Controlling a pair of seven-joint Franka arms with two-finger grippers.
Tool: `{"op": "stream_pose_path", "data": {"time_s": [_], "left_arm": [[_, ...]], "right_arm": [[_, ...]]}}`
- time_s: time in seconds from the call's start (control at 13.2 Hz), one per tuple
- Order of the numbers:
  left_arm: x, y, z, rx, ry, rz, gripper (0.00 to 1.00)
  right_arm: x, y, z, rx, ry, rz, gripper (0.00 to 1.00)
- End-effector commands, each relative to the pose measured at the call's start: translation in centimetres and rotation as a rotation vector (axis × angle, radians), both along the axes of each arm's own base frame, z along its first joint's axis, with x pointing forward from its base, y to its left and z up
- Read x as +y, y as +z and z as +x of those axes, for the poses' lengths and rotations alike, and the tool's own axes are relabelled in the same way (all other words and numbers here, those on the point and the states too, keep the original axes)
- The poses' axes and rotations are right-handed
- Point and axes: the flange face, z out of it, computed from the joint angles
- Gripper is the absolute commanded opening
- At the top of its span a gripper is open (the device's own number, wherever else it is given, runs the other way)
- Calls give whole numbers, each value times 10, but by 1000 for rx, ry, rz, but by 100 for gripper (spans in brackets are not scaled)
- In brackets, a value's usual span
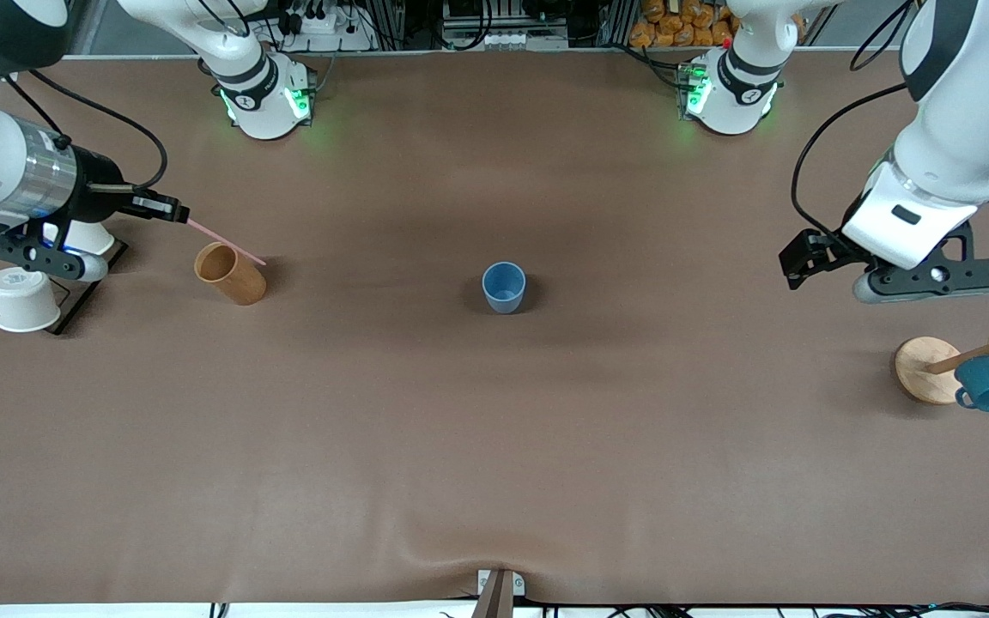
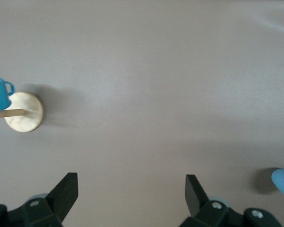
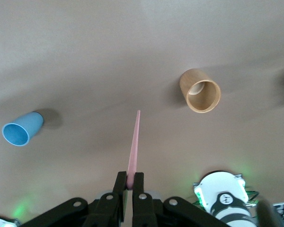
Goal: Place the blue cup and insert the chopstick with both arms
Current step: 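Carry the pink chopstick with the right gripper toward the blue cup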
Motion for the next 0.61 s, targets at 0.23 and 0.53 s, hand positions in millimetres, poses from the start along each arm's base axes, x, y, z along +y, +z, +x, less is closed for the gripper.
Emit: {"op": "stream_pose_path", "data": {"time_s": [0.23,0.53], "left_arm": [[58,23,-17,42,-49,-12,100],[56,35,-26,48,-51,-15,100]], "right_arm": [[37,1,-3,31,-149,68,0],[76,-7,-7,56,-224,57,0]]}}
